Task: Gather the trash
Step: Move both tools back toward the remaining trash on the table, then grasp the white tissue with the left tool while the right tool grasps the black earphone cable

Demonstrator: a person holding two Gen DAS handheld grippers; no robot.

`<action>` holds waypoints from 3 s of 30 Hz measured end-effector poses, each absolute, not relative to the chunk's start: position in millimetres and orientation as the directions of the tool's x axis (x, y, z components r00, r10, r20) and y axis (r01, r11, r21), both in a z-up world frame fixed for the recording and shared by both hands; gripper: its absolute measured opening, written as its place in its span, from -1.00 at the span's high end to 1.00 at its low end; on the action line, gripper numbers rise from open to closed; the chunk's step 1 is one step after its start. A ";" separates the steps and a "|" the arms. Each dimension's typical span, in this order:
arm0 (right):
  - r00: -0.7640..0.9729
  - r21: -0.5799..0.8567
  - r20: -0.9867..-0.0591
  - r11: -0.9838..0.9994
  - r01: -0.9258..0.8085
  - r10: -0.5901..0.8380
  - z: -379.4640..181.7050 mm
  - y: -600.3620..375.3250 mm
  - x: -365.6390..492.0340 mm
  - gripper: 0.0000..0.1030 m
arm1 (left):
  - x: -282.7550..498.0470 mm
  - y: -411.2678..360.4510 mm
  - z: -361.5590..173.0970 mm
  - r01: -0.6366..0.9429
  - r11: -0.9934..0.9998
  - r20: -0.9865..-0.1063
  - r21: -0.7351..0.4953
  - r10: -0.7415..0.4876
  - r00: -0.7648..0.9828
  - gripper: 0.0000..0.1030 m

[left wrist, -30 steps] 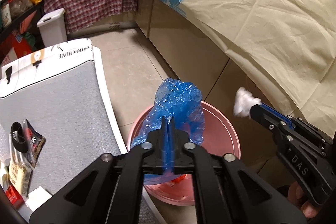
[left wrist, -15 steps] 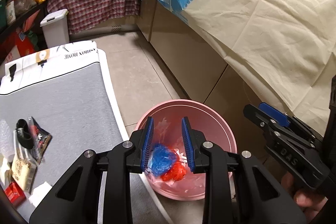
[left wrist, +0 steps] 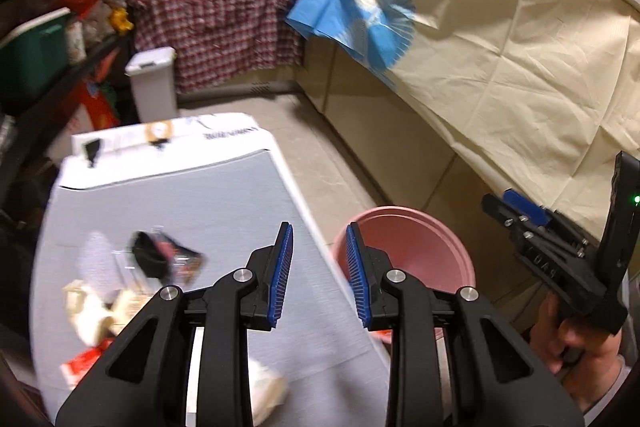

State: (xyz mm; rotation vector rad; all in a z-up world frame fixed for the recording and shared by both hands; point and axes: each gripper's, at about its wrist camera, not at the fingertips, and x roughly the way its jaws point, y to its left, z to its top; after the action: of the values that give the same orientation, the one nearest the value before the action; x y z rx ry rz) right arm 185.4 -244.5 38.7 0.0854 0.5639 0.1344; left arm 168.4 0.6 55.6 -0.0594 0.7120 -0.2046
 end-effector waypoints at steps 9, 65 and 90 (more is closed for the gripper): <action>0.815 0.165 -0.500 0.956 -0.242 0.292 47.5 -215.7 175.8 0.45 | 141.1 109.5 73.2 0.038 0.996 -0.616 -0.075 -0.077 0.784 0.46; 0.254 0.172 -0.762 0.565 -0.807 0.595 -63.3 60.6 288.0 0.66 | 167.0 228.9 -52.3 -0.244 0.937 -0.781 -0.250 -0.046 0.623 0.70; 0.367 0.095 -0.692 0.582 -0.808 0.622 11.3 15.3 243.1 0.95 | 139.4 218.7 -21.9 -0.227 0.960 -0.735 -0.162 0.036 0.677 0.95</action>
State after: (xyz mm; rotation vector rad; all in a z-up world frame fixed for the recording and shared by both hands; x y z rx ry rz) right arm 243.1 15.3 11.3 -0.2805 0.7536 0.9337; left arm 139.4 218.7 -21.9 -0.2489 0.8160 0.1492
